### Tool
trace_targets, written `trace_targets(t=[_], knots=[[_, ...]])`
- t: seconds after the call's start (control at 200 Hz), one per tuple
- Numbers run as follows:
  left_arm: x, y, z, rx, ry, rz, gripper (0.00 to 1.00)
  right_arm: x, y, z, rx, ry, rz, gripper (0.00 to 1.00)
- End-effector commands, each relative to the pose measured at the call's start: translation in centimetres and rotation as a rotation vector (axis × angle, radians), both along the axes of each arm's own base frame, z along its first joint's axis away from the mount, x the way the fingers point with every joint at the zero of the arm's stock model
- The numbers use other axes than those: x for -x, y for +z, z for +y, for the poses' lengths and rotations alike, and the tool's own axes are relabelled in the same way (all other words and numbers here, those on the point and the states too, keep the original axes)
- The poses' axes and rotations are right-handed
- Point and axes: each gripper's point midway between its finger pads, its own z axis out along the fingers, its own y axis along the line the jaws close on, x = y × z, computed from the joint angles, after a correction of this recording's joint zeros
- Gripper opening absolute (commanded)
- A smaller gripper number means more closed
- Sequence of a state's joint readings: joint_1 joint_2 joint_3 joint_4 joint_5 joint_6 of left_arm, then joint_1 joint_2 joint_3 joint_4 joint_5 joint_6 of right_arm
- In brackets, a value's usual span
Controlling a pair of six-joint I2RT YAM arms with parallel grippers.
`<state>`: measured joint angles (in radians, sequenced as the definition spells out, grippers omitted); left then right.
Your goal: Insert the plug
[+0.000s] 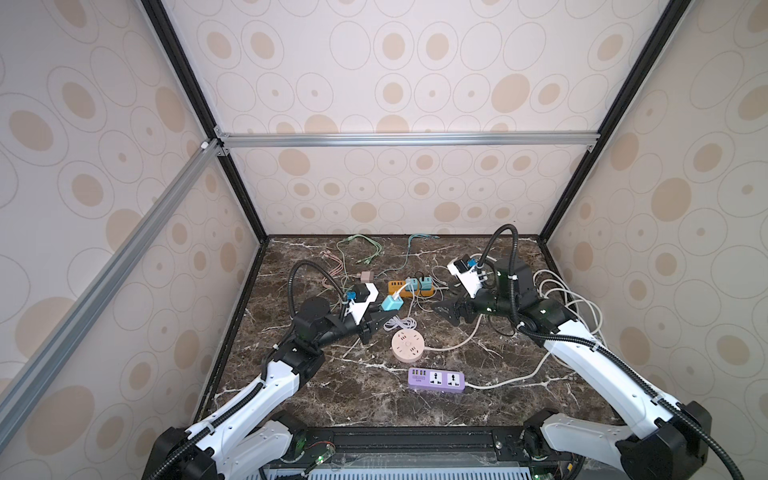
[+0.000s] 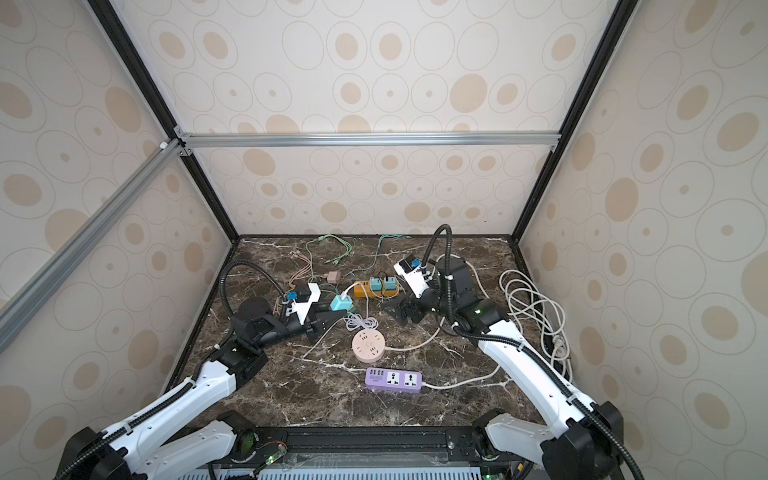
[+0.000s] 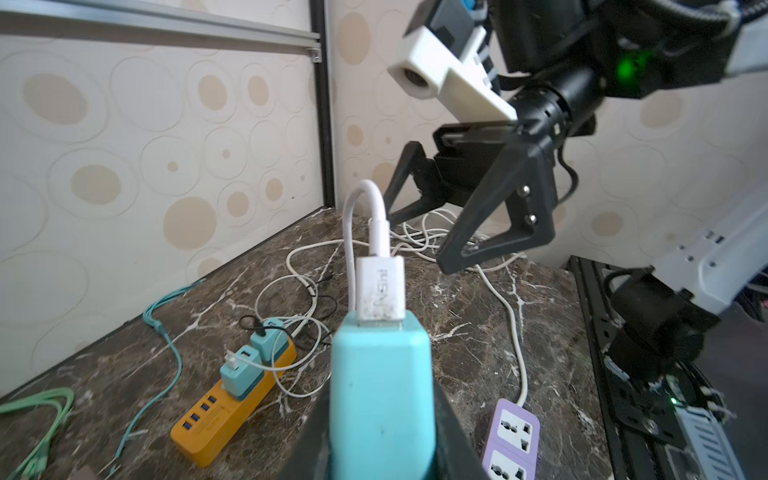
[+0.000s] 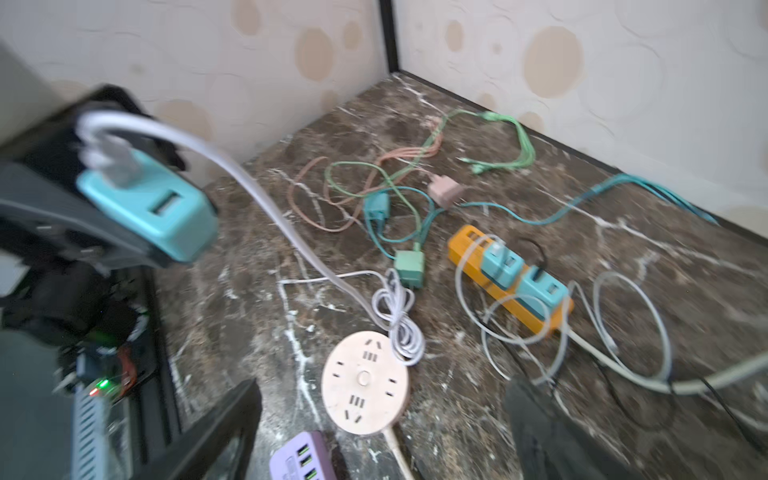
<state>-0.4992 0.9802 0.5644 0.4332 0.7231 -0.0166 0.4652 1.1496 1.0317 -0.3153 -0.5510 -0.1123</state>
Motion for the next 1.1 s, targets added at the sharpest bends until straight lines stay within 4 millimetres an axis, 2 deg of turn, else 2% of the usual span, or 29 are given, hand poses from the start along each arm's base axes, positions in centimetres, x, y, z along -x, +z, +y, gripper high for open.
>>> trace_targets(t=[0.0,0.105,0.28,0.425,0.605,0.8,0.955,1.095], knots=[[2.4,3.8,-1.2,0.012,-0.18,-0.249,0.0,4.1,2.7,2.1,-0.11,0.262,-0.006,0.79],[2.9,3.6,-1.8,0.009,-0.254,-0.258,0.0,5.7,3.8,3.2,-0.141,0.37,-0.018,0.67],[2.5,3.5,-2.5,-0.005,-0.3,-0.261,0.0,7.3,4.4,4.9,-0.077,0.497,-0.071,0.64],[2.5,3.7,-2.8,0.006,-0.316,-0.268,0.0,7.2,4.0,5.8,-0.03,0.525,-0.105,0.62],[3.0,3.5,-2.9,0.013,-0.354,-0.261,0.0,5.6,3.1,6.4,0.032,0.465,-0.166,0.63],[3.0,3.5,-3.1,0.016,-0.372,-0.256,0.0,6.6,2.8,7.7,0.067,0.541,-0.175,0.59],[2.8,3.1,-3.3,-0.002,-0.373,-0.248,0.0,6.5,2.8,8.1,0.083,0.561,-0.175,0.5],[2.6,2.7,-3.3,-0.026,-0.369,-0.246,0.0,6.4,2.9,7.9,0.11,0.56,-0.184,0.31]])
